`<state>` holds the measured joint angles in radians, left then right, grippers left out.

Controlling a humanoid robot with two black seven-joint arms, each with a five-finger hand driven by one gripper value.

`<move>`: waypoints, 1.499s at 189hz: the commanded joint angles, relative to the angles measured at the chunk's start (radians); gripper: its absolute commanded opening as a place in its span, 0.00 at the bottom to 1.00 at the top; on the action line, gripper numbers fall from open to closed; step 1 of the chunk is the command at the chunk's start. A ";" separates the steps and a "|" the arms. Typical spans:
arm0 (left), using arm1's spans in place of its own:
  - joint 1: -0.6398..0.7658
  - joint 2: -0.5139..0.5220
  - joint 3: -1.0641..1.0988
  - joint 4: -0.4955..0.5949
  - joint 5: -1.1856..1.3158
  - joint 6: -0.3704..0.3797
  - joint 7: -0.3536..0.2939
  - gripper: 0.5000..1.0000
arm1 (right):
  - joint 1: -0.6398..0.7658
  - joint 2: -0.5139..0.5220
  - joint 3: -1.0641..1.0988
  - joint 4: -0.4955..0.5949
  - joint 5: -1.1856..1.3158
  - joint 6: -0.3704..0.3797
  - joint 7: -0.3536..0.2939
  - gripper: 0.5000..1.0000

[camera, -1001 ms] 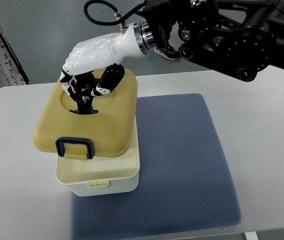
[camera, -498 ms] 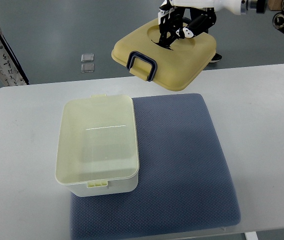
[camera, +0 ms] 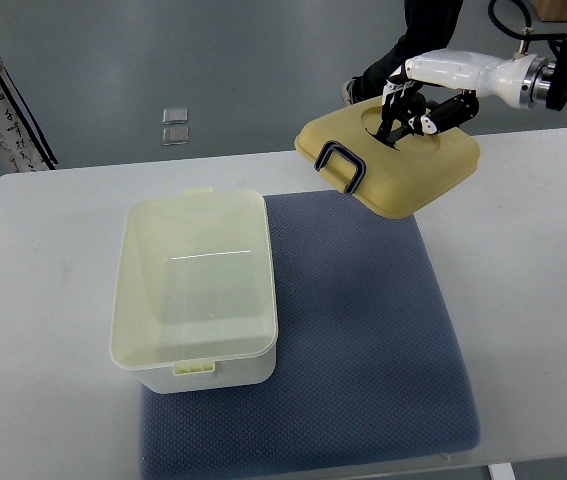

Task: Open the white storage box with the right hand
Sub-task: 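Lower the held lid onto the mat beside the box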

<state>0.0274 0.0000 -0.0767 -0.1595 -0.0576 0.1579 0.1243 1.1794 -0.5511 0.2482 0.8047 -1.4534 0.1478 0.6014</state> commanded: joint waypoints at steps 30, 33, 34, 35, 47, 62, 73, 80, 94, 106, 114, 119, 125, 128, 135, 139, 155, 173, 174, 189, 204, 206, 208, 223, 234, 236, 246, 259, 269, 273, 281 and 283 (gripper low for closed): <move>0.000 0.000 0.000 0.000 0.001 0.000 0.000 1.00 | -0.072 0.040 -0.010 0.004 -0.005 -0.019 0.003 0.00; 0.000 0.000 0.000 0.000 0.001 0.000 0.000 1.00 | -0.076 0.046 -0.012 0.004 -0.010 -0.021 0.005 0.00; 0.000 0.000 0.000 0.000 0.001 0.000 0.000 1.00 | -0.077 0.046 -0.012 0.004 -0.010 -0.021 0.005 0.00; 0.000 0.000 0.000 0.000 0.001 0.000 0.000 1.00 | -0.078 0.051 -0.012 0.004 -0.011 -0.022 0.006 0.00; 0.000 0.000 0.000 0.000 0.001 0.000 0.000 1.00 | -0.086 0.065 -0.012 0.004 -0.016 -0.024 0.009 0.00; 0.000 0.000 0.000 0.000 -0.001 0.000 0.000 1.00 | -0.096 0.076 -0.014 0.005 -0.018 -0.027 0.009 0.00; 0.000 0.000 0.000 0.000 0.001 0.000 0.000 1.00 | -0.104 0.082 -0.014 0.004 -0.018 -0.030 0.009 0.00; 0.000 0.000 0.000 0.000 0.001 0.000 0.000 1.00 | -0.107 0.089 -0.014 0.005 -0.018 -0.031 0.009 0.00; 0.000 0.000 0.000 0.000 0.001 0.000 0.000 1.00 | -0.115 0.103 -0.014 0.008 -0.018 -0.031 0.009 0.00; 0.000 0.000 0.000 0.000 0.001 0.000 0.000 1.00 | -0.127 0.112 -0.014 0.010 -0.019 -0.033 0.009 0.00; 0.000 0.000 0.000 0.000 0.001 0.000 0.000 1.00 | -0.132 0.115 -0.014 0.010 -0.019 -0.033 0.009 0.00; 0.000 0.000 0.000 0.000 -0.001 0.000 0.000 1.00 | -0.135 0.117 -0.014 0.010 -0.019 -0.033 0.009 0.00; 0.000 0.000 0.000 0.000 0.001 0.000 0.000 1.00 | -0.139 0.117 -0.014 0.010 -0.019 -0.033 0.009 0.01; 0.000 0.000 0.000 0.000 -0.001 0.000 0.000 1.00 | -0.144 0.117 -0.014 0.010 -0.019 -0.033 0.009 0.01; 0.000 0.000 0.000 0.000 -0.001 0.000 0.000 1.00 | -0.150 0.117 -0.014 0.010 -0.019 -0.033 0.009 0.02; 0.000 0.000 0.000 0.000 -0.001 0.000 0.000 1.00 | -0.153 0.117 -0.014 0.010 -0.019 -0.033 0.009 0.02; 0.000 0.000 0.000 0.000 -0.001 0.000 0.000 1.00 | -0.165 0.117 -0.014 0.010 -0.019 -0.034 0.009 0.03; 0.000 0.000 0.000 0.000 0.001 0.000 0.000 1.00 | -0.178 0.117 -0.014 0.010 -0.019 -0.034 0.009 0.05; 0.000 0.000 0.000 0.000 -0.001 0.000 0.000 1.00 | -0.179 0.117 -0.014 0.010 -0.019 -0.034 0.009 0.05; 0.000 0.000 0.000 0.000 0.001 0.000 0.000 1.00 | -0.185 0.119 -0.014 0.011 -0.018 -0.034 0.009 0.05; 0.000 0.000 0.000 0.000 0.001 0.000 0.000 1.00 | -0.195 0.142 -0.015 0.011 -0.018 -0.033 0.009 0.05; 0.000 0.000 0.000 0.000 0.001 0.000 0.000 1.00 | -0.195 0.145 -0.015 0.011 -0.018 -0.033 0.009 0.05; 0.000 0.000 0.000 0.000 0.001 0.000 0.000 1.00 | -0.196 0.148 -0.015 0.011 -0.018 -0.033 0.009 0.05; 0.000 0.000 0.000 0.000 0.001 0.000 0.000 1.00 | -0.199 0.155 -0.015 0.011 -0.019 -0.033 0.009 0.08; 0.000 0.000 0.000 0.000 0.001 0.000 0.000 1.00 | -0.199 0.157 -0.014 0.011 -0.018 -0.033 0.009 0.14; 0.000 0.000 0.000 0.000 0.001 0.000 0.000 1.00 | -0.199 0.157 -0.014 0.011 -0.018 -0.033 0.009 0.15; 0.000 0.000 0.000 0.000 -0.001 -0.001 0.000 1.00 | -0.201 0.157 -0.012 0.011 -0.016 -0.034 0.009 0.32; -0.001 0.000 0.000 0.000 -0.001 0.000 0.000 1.00 | -0.207 0.155 -0.009 0.011 -0.004 -0.033 0.009 0.70; 0.000 0.000 0.000 0.000 0.001 0.000 0.000 1.00 | -0.207 0.154 -0.006 0.011 -0.001 -0.030 0.009 0.80; 0.000 0.000 0.000 0.000 0.001 0.000 0.000 1.00 | -0.207 0.154 -0.004 0.011 0.001 -0.027 0.009 0.81; 0.000 0.000 0.000 0.000 -0.001 0.000 0.000 1.00 | -0.207 0.154 -0.001 0.011 0.001 -0.025 0.009 0.83; 0.000 0.000 0.000 0.000 0.001 0.000 0.000 1.00 | -0.208 0.154 -0.001 0.011 0.002 -0.025 0.009 0.83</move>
<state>0.0275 0.0000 -0.0767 -0.1595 -0.0572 0.1580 0.1243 0.9734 -0.3954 0.2406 0.8164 -1.4569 0.1173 0.6109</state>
